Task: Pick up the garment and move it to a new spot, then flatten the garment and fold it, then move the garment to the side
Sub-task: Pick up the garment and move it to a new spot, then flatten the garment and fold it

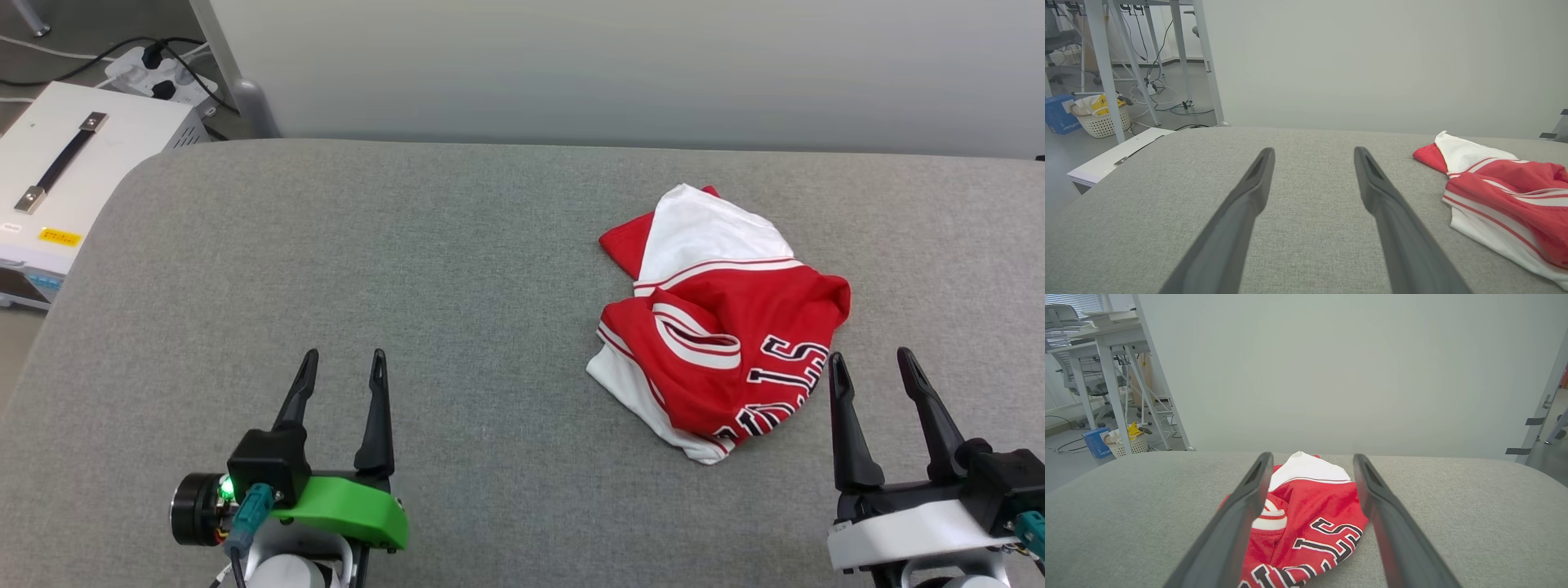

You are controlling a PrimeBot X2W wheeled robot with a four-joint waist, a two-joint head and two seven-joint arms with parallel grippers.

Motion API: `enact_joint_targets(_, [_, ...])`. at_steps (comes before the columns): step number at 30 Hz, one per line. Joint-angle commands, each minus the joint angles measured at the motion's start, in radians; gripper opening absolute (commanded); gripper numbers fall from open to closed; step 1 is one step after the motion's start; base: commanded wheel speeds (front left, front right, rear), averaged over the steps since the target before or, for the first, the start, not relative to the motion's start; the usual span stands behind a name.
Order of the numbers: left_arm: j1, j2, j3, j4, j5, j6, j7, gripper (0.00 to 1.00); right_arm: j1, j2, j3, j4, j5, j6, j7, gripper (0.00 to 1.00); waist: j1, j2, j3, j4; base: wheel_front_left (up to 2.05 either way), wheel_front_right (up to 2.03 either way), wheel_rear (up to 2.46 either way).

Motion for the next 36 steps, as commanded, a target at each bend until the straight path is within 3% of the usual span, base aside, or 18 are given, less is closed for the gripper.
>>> enact_joint_targets(1, [0.022,-0.012,0.011,0.005,0.017,-0.013,-0.006,1.0,0.02,-0.002,-0.002,0.005,-0.004,-0.001,-0.005,1.0,0.0001,0.0,-0.007,-0.006,0.0,0.0,0.0])
enact_joint_targets(13, [0.06,-0.057,0.075,0.005,0.064,-0.073,-0.006,1.0,0.058,-0.002,-0.007,0.019,0.007,-0.001,-0.005,1.0,0.0001,0.0,-0.034,-0.013,0.0,0.0,0.0])
enact_joint_targets(27, [0.074,-0.07,0.108,0.008,0.091,-0.101,-0.006,1.0,0.058,-0.002,-0.009,0.031,0.004,-0.001,-0.005,1.0,0.0001,0.0,-0.038,-0.007,0.0,0.0,0.0])
enact_joint_targets(33, [0.059,-0.071,0.113,0.003,0.095,-0.101,-0.006,1.0,-0.039,-0.002,-0.033,-0.008,-0.056,-0.001,-0.005,1.0,0.0001,0.0,-0.008,-0.009,0.0,0.0,0.0])
enact_joint_targets(36, [0.033,-0.071,0.107,0.0,0.094,-0.102,-0.006,1.0,-0.167,-0.027,-0.054,-0.044,-0.096,-0.001,-0.005,1.0,0.0001,0.0,0.026,0.0,0.0,0.0,0.0])
